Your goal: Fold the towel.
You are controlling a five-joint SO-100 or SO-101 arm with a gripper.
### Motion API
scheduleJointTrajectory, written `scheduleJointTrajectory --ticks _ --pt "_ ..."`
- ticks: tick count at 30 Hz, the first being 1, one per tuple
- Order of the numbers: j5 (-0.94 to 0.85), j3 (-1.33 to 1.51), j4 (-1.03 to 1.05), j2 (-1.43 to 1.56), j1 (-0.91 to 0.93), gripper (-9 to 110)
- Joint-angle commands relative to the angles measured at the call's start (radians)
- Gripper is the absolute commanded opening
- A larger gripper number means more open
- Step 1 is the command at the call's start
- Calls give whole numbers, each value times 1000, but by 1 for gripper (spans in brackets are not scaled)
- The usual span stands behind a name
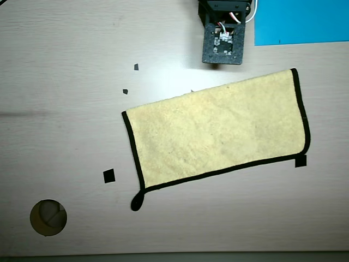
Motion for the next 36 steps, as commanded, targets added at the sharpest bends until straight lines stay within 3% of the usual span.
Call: scheduleJointTrajectory --ticks 1,20,25,29,36 --pt "6 40 6 -2 -3 0" --pt "5 40 6 -2 17 0" --pt "126 40 -26 -5 29 0" --pt "242 12 -178 -66 106 0" --pt "548 -206 -474 -448 198 2"
